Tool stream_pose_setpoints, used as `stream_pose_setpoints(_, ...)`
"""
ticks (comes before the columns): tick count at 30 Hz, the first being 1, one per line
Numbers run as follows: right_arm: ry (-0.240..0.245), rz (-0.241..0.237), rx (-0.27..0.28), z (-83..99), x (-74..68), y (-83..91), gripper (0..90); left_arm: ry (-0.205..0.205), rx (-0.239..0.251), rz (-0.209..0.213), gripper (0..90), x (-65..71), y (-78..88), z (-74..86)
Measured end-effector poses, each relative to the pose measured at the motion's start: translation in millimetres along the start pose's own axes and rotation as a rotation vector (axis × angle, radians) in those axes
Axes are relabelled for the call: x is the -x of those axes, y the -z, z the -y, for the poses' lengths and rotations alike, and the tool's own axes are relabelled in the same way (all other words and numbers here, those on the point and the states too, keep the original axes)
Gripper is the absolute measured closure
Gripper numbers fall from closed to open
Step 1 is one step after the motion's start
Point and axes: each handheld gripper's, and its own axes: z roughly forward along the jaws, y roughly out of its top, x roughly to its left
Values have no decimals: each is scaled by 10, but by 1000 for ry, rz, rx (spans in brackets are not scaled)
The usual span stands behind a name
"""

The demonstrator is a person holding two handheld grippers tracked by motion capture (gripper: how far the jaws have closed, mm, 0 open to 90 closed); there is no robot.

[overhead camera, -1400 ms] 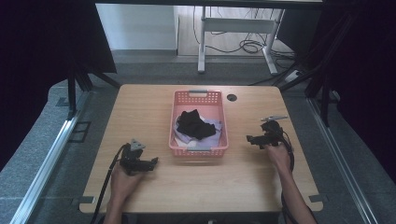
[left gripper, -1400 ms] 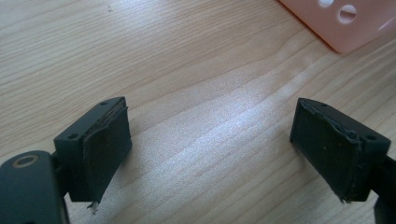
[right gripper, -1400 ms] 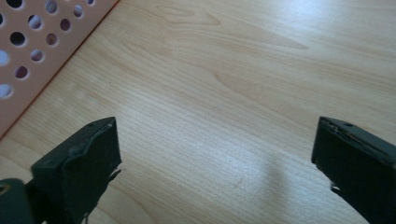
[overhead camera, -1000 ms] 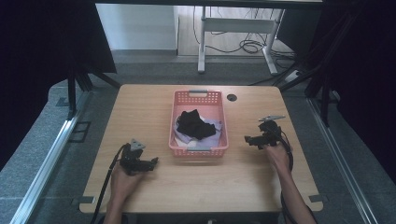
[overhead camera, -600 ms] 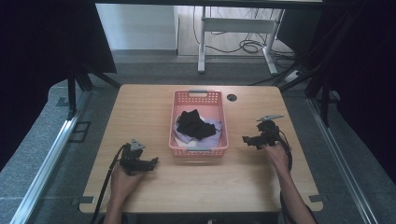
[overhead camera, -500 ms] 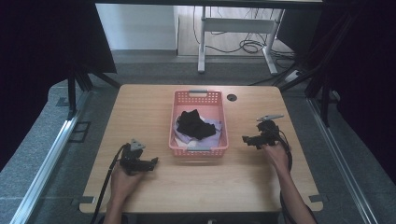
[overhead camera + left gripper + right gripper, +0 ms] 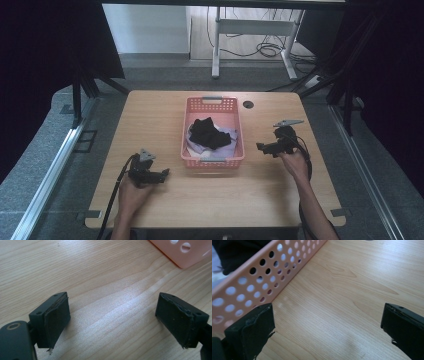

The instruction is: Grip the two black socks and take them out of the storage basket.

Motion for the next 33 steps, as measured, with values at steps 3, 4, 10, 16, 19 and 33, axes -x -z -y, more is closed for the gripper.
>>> stream_pose_setpoints(3, 8, -20, 10, -43, -25, 8, 0, 0, -1, 0, 120, 0, 1, 0)
stream_pose_setpoints(4, 9, -20, 10, -60, -38, 15, 0, 0, -1, 0, 120, 0, 1, 0)
stream_pose_setpoints(10, 2, -40, 13, -147, -56, 58, 0, 0, -1, 0, 120, 0, 1, 0)
stream_pose_setpoints(16, 4, -51, 31, -236, -85, 112, 0, 0, -1, 0, 120, 0, 1, 0)
stream_pose_setpoints(19, 8, -72, 49, -335, -149, 154, 0, 0, 0, 0, 120, 0, 0, 0)
stream_pose_setpoints(33, 65, -130, 72, -601, -358, 145, 0, -1, 0, 0, 121, 0, 0, 0)
